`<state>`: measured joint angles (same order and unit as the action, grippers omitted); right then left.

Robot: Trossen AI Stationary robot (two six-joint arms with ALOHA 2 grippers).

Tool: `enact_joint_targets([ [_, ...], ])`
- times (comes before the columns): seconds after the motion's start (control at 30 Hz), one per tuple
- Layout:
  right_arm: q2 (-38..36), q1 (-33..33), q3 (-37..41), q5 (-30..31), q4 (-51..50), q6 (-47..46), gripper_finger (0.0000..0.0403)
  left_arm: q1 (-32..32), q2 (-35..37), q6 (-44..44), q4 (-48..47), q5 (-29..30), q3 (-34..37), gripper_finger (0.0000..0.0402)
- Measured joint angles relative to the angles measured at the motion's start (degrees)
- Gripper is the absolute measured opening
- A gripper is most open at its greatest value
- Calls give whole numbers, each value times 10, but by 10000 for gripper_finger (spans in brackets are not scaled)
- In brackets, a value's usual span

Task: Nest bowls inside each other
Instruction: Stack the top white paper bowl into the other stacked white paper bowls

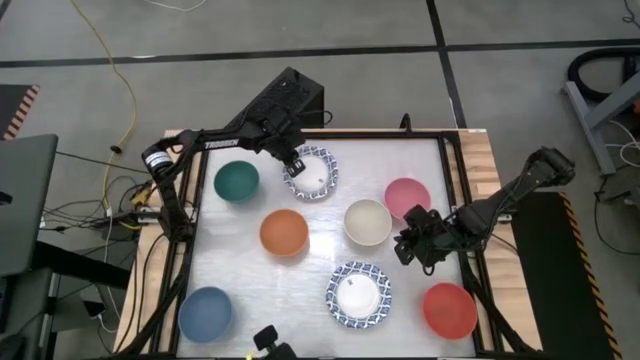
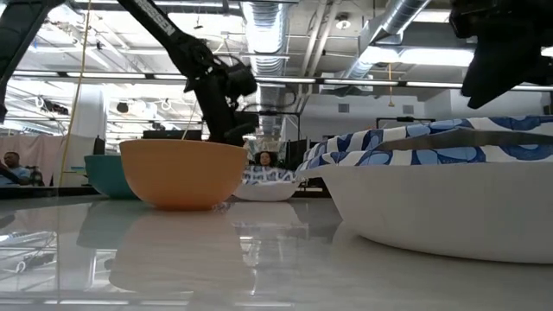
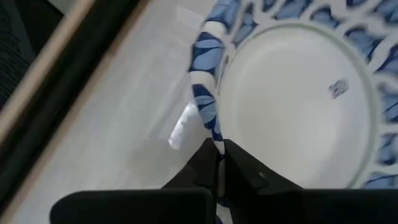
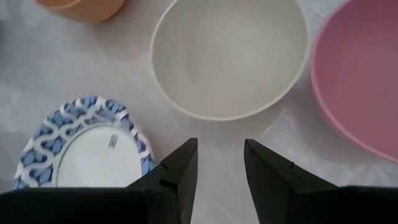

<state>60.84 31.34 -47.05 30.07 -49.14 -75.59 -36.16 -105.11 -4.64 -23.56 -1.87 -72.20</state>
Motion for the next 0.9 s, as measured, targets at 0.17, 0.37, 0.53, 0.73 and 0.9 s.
enact_joint_targets([
  [0.17, 0, -6, 0, 122, 9, 15, 140, 14, 64, 12, -3, 38, 0, 2],
  [0.37, 0, -9, 0, 285, 40, 95, 126, 45, 171, 13, -8, 95, 0, 2],
  [0.53, 0, -11, 0, 420, 151, 227, 130, 89, 256, 13, 19, 165, 0, 2],
  [0.73, 0, -20, 0, 433, 354, 451, 156, 157, 336, 8, 58, 234, 0, 2],
  [0.9, 3, -35, 0, 391, 517, 589, 197, 227, 376, -15, 80, 295, 0, 0],
])
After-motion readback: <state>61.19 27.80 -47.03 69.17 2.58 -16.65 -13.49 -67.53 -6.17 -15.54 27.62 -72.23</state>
